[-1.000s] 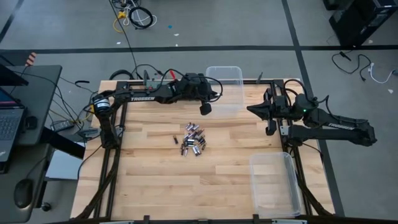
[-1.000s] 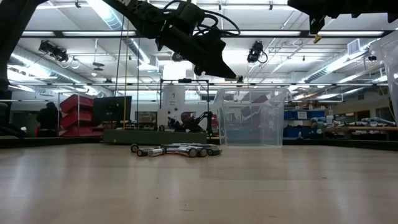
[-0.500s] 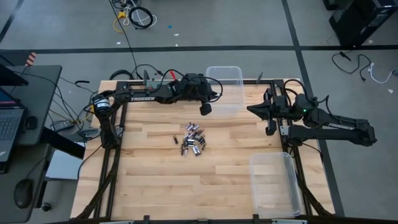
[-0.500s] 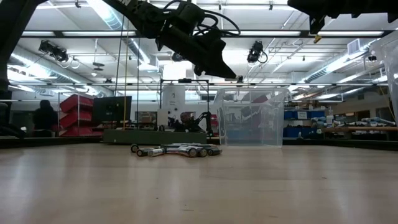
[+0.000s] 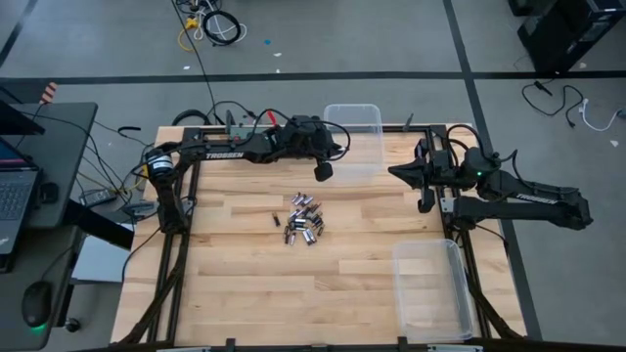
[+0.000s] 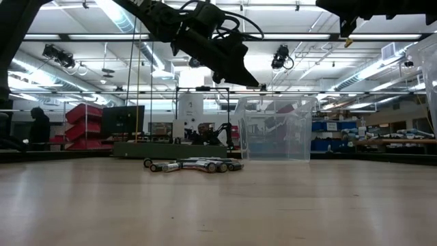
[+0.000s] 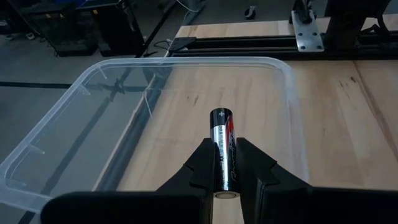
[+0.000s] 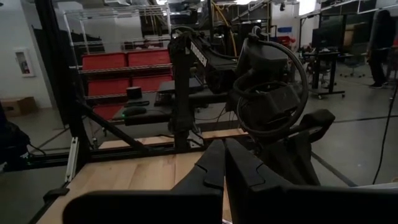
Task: Sort batteries
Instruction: Put the silver battery into the top transparent bin
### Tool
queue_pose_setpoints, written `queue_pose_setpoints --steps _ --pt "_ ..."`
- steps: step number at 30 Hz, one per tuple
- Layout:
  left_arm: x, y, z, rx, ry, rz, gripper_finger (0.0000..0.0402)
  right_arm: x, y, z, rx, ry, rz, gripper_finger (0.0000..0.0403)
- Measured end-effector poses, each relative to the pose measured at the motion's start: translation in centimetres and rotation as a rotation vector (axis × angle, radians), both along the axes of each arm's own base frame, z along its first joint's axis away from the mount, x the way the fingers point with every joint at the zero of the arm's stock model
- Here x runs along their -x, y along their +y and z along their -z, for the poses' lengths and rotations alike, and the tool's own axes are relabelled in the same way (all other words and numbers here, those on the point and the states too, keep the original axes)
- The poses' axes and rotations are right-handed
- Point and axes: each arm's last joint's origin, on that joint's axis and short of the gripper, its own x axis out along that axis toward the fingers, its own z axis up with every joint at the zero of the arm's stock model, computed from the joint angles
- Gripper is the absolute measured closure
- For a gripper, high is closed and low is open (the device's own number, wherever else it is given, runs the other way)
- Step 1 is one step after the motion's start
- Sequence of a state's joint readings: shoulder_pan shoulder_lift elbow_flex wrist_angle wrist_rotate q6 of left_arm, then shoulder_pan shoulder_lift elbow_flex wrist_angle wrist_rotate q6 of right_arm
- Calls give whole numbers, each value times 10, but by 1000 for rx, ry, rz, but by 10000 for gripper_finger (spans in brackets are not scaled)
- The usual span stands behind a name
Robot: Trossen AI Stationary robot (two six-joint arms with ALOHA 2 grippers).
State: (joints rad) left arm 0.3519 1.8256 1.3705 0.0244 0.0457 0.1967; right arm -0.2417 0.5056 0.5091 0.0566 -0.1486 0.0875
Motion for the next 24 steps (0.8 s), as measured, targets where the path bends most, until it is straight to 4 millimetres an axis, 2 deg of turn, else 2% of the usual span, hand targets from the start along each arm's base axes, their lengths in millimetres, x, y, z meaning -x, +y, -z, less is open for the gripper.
queue_pose_setpoints --steps 11,24 --pt "-5 0 13 7 31 -13 364 0 0 0 0 1 5 400" --pt "-7 1 10 -7 -4 -16 364 -3 -1 2 -4 15 6 400"
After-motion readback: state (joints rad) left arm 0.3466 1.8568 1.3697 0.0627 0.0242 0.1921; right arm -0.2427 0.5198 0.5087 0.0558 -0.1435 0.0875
